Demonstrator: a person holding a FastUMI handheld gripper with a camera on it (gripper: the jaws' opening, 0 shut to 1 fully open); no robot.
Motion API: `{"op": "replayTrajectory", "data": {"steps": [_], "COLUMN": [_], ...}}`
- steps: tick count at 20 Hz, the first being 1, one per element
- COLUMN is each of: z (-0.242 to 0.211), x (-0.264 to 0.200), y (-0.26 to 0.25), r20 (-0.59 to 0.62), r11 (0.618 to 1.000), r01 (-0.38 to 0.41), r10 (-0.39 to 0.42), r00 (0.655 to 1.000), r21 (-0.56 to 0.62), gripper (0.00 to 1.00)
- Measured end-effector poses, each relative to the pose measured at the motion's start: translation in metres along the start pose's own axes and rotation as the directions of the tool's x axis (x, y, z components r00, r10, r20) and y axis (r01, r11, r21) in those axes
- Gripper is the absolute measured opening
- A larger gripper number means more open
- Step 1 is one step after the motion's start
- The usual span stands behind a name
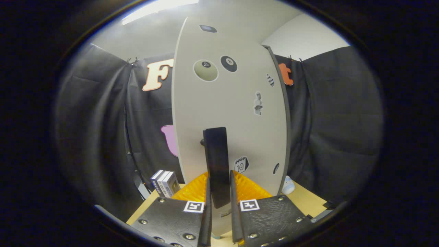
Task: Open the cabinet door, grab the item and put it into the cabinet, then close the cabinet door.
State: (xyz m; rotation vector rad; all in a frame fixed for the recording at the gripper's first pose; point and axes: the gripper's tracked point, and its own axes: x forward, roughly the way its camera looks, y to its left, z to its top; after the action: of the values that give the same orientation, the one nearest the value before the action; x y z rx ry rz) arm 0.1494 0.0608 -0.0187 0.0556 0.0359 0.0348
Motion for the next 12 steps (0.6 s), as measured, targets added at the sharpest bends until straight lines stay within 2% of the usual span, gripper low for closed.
{"op": "replayTrajectory", "data": {"steps": [12], "z": [0.004], "x": [-0.026], "y": [-0.050], "r20": [-0.015], "r11": [0.987], "r01": [0.158], "r10": [-0.158], "r00": [0.987], "r21": [-0.012], "gripper": [0.23]}}
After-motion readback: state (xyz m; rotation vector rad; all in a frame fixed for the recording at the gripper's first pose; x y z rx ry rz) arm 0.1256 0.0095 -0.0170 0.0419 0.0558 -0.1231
